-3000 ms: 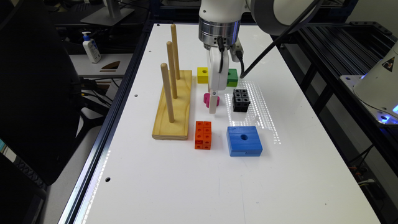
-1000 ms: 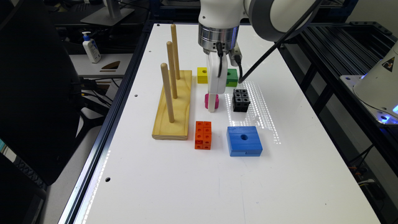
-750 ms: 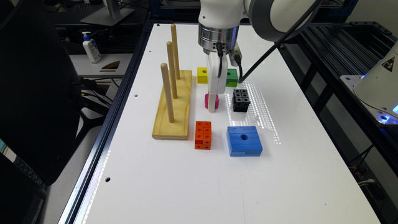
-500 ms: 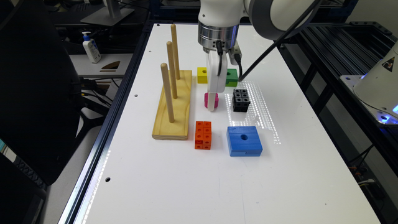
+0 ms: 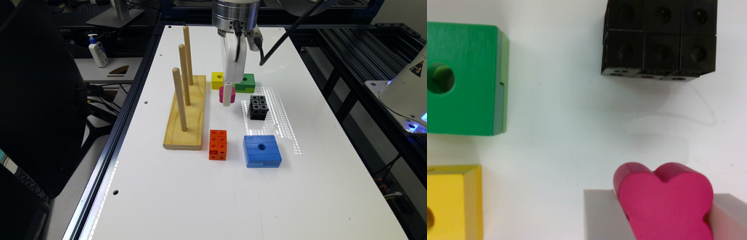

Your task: Pick up pink flower.

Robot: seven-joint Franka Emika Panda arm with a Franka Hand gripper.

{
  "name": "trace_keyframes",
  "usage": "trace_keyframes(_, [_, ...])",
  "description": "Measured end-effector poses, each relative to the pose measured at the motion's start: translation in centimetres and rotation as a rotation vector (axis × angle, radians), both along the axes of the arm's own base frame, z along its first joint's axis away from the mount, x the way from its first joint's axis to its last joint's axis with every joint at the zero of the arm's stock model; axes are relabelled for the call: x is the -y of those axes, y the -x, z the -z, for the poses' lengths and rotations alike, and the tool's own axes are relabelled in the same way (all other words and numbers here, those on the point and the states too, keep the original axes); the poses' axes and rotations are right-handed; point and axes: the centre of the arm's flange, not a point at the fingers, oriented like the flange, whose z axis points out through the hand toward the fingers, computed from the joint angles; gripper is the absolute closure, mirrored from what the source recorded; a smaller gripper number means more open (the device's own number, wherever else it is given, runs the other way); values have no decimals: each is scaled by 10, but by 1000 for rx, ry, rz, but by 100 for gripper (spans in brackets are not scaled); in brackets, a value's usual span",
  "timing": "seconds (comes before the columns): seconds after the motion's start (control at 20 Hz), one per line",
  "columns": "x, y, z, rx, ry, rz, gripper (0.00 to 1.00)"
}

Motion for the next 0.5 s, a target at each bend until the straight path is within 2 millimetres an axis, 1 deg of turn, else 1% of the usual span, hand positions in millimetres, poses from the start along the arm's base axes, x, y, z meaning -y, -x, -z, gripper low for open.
trace_keyframes(0.25, [0, 2, -40, 0, 10, -1, 100])
trace_keyframes(0.35, [0, 4, -47, -2, 12, -1, 100])
trace_keyframes(0.5, [0, 5, -47, -4, 12, -1, 100])
